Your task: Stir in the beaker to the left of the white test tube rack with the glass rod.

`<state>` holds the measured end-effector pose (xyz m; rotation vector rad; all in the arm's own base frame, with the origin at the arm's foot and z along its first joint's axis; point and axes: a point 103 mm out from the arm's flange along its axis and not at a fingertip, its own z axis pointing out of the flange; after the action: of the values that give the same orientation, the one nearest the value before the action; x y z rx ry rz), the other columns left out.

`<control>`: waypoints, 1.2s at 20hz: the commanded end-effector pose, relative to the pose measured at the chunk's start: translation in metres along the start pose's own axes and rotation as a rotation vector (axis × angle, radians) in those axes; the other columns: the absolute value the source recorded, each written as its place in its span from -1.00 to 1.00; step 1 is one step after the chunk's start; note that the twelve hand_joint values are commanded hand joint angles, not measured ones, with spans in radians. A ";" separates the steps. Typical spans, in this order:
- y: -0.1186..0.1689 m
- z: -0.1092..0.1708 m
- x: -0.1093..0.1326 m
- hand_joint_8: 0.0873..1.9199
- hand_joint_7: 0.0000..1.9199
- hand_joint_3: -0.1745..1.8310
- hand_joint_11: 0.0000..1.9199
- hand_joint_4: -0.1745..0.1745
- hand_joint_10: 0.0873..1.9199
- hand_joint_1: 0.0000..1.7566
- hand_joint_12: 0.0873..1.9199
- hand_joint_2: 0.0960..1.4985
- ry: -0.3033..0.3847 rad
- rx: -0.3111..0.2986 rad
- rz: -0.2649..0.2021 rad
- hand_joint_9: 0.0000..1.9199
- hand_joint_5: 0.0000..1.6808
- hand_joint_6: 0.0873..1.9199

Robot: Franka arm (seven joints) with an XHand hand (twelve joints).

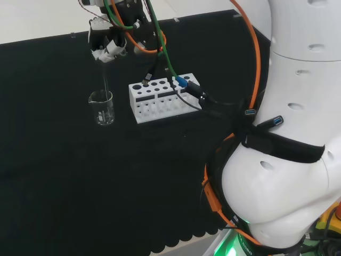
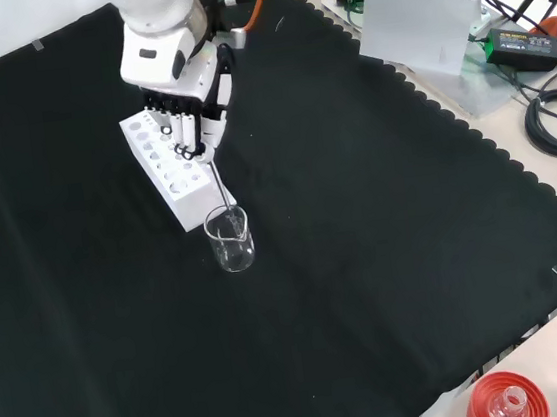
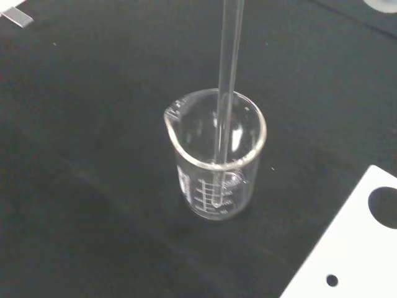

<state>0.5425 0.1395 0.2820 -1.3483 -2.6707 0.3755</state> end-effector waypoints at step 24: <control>0.027 -0.008 -0.024 -0.17 0.19 -1.00 0.65 -1.00 -0.47 0.47 -0.31 0.48 0.005 -0.005 -0.020 0.74 0.30 -0.19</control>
<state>0.5797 0.1637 0.2797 -1.2875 -2.6903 0.3605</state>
